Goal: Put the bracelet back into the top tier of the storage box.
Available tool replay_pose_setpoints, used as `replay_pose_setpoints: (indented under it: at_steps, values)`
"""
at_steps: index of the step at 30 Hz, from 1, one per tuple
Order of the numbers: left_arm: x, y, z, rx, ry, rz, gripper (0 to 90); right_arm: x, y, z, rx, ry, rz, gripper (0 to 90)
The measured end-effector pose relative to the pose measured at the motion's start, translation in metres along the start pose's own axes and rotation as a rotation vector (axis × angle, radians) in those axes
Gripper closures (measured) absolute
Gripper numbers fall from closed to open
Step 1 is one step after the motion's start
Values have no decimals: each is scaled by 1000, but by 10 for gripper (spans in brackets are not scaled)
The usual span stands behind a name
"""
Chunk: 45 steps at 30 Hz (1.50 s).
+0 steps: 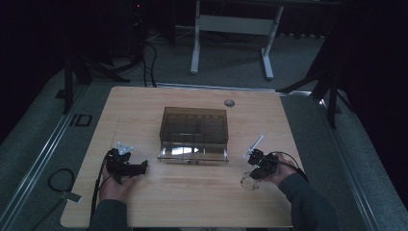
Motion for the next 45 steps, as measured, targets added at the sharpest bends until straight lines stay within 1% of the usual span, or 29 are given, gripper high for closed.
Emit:
replay_pose_setpoints:
  at_steps: [2,8,16,25,27,45]
  values:
    - [0,0,0,0,0,0,22,-5,-1,2,-1,0,1,846]
    - [0,0,0,0,0,0,22,-16,-2,5,-36,18,-11,846]
    - [0,0,0,0,0,0,22,-33,-3,12,-70,19,-26,846]
    - [0,0,0,-1,0,0,23,-43,-5,20,-94,23,-33,845]
    - [0,0,0,0,0,0,22,-48,-5,22,-110,27,-35,846]
    - [0,0,0,-2,-1,0,23,-71,-8,34,-139,14,-49,846]
Point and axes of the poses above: each handheld gripper's, and its own axes: x roughly forward along the jaws, z roughly out of its top, y roughly to its left, the point moved 8 cm from there along x, roughly forward along the jaws, and after that the axes turned 9 degrees about -z, right-handed, at the moved point
